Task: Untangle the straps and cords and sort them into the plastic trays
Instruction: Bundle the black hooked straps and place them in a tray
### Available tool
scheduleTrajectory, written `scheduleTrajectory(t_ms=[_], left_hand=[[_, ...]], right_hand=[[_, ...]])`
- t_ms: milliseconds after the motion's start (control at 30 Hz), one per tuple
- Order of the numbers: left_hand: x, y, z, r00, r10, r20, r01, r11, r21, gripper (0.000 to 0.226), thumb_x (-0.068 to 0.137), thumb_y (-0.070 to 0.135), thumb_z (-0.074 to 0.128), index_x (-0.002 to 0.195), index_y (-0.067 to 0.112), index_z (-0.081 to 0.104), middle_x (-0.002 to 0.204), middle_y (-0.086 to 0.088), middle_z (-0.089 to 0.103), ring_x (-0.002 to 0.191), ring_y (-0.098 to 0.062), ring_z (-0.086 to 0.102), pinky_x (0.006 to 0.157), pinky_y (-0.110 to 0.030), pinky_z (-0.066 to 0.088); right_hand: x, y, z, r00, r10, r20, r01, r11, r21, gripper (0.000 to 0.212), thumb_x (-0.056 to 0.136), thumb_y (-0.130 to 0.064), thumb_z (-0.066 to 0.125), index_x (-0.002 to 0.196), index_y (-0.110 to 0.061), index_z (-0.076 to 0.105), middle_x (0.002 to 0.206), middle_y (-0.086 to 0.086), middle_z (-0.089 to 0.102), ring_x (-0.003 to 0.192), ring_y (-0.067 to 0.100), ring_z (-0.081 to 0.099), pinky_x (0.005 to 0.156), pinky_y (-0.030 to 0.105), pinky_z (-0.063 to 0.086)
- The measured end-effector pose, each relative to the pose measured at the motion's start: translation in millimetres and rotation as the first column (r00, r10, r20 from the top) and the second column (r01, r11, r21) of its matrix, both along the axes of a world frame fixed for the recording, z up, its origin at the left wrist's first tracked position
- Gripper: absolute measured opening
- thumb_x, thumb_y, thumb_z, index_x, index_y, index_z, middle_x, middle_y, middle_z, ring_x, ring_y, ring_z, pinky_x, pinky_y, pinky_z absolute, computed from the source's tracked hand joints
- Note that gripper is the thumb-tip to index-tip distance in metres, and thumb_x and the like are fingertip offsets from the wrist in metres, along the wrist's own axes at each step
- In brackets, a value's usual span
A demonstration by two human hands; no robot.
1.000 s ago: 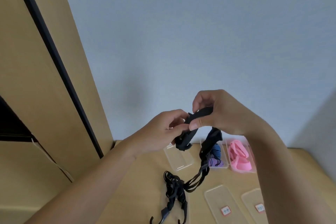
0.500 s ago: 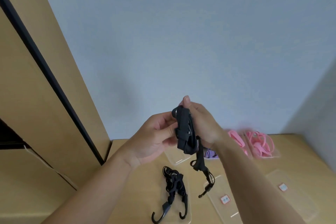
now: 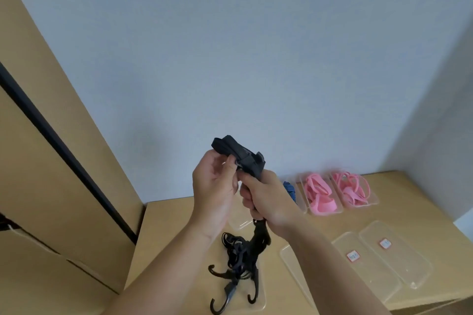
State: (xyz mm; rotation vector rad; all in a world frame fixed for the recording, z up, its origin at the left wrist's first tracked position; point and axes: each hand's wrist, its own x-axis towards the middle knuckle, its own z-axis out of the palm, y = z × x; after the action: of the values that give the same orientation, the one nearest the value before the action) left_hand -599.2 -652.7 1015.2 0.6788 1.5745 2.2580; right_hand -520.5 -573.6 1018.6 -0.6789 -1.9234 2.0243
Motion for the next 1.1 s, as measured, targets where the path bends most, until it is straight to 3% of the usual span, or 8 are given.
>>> scheduleTrajectory(t_ms=[133, 267, 367, 533, 700, 800, 933, 1100], left_hand=[[-7.8, -2.0, -1.9, 0.992, 0.091, -0.085, -0.097, 0.992, -0.074, 0.009, 0.104, 0.003, 0.052, 0.103, 0.006, 0.061, 0.08, 0.007, 0.066, 0.046, -0.008, 0.042, 0.048, -0.021, 0.035], [-16.5, -7.2, -7.9, 0.972, 0.095, -0.215, -0.135, 0.974, -0.18, 0.014, 0.103, 0.001, 0.052, 0.101, 0.014, 0.059, 0.1, 0.0, 0.069, 0.056, -0.005, 0.052, 0.059, -0.019, 0.039], [-15.9, -17.2, -6.7, 0.965, -0.004, -0.263, -0.056, 0.974, -0.221, 0.013, 0.102, 0.003, 0.053, 0.104, 0.015, 0.059, 0.106, 0.001, 0.07, 0.056, -0.003, 0.054, 0.06, -0.022, 0.04], [-13.4, -28.7, 1.8, 0.956, -0.269, -0.119, 0.256, 0.96, -0.118, 0.013, 0.092, 0.026, 0.064, 0.101, 0.017, 0.066, 0.089, -0.014, 0.052, 0.049, -0.01, 0.032, 0.051, -0.027, 0.026], [-7.0, -30.7, 9.4, 0.918, -0.382, 0.105, 0.372, 0.923, 0.098, 0.014, 0.092, 0.014, 0.058, 0.104, 0.007, 0.06, 0.084, -0.012, 0.042, 0.048, -0.007, 0.033, 0.049, -0.018, 0.032], [-2.2, -27.2, 8.0, 0.9, -0.388, 0.2, 0.359, 0.918, 0.168, 0.017, 0.092, 0.013, 0.059, 0.108, 0.006, 0.061, 0.077, 0.001, 0.05, 0.052, -0.009, 0.037, 0.05, -0.018, 0.035], [-3.7, -25.2, 1.9, 0.888, -0.342, 0.307, 0.297, 0.937, 0.183, 0.015, 0.093, 0.009, 0.063, 0.107, 0.005, 0.066, 0.079, -0.002, 0.047, 0.056, -0.01, 0.041, 0.053, -0.019, 0.04], [-8.2, -28.6, 8.5, 0.829, -0.368, 0.421, 0.326, 0.93, 0.17, 0.018, 0.086, 0.026, 0.073, 0.094, 0.01, 0.075, 0.091, -0.004, 0.059, 0.064, -0.016, 0.046, 0.061, -0.027, 0.048]], right_hand=[[15.1, 10.6, 15.8, 0.985, 0.119, 0.127, -0.149, 0.953, 0.263, 0.018, 0.093, -0.015, 0.061, 0.083, 0.0, 0.06, 0.057, -0.009, 0.05, 0.043, 0.009, 0.033, 0.041, 0.018, 0.027], [24.7, 15.3, 42.0, 0.96, 0.077, 0.269, -0.248, 0.679, 0.691, 0.021, 0.092, -0.025, 0.062, 0.077, -0.011, 0.064, 0.052, -0.008, 0.058, 0.043, 0.007, 0.045, 0.045, 0.022, 0.036], [28.1, 27.7, 60.8, 0.98, 0.025, 0.197, -0.174, 0.586, 0.792, 0.018, 0.09, -0.036, 0.069, 0.079, -0.022, 0.07, 0.061, -0.003, 0.062, 0.057, 0.012, 0.055, 0.056, 0.03, 0.044], [21.1, 53.2, 71.4, 0.989, 0.148, -0.027, -0.098, 0.772, 0.628, 0.008, 0.086, -0.023, 0.077, 0.081, -0.018, 0.074, 0.071, -0.002, 0.071, 0.065, 0.017, 0.063, 0.062, 0.034, 0.05], [1.5, 53.2, 44.3, 0.938, 0.193, -0.287, -0.144, 0.973, 0.183, 0.014, 0.092, -0.024, 0.07, 0.081, -0.016, 0.066, 0.066, 0.01, 0.046, 0.053, 0.016, 0.027, 0.048, 0.021, 0.028], [-10.1, 35.7, 22.4, 0.928, 0.135, -0.348, -0.156, 0.987, -0.034, 0.028, 0.09, -0.046, 0.065, 0.094, -0.018, 0.067, 0.079, 0.016, 0.054, 0.064, 0.026, 0.039, 0.059, 0.03, 0.029], [-14.8, 24.5, 7.4, 0.948, 0.109, -0.298, -0.155, 0.978, -0.138, 0.025, 0.099, -0.039, 0.055, 0.105, -0.016, 0.062, 0.073, 0.005, 0.045, 0.06, 0.019, 0.026, 0.048, 0.027, 0.015], [-12.7, 25.5, 8.4, 0.966, 0.143, -0.214, -0.155, 0.987, -0.039, 0.019, 0.106, -0.027, 0.048, 0.091, -0.017, 0.054, 0.072, 0.007, 0.046, 0.058, 0.019, 0.023, 0.045, 0.023, 0.017]])
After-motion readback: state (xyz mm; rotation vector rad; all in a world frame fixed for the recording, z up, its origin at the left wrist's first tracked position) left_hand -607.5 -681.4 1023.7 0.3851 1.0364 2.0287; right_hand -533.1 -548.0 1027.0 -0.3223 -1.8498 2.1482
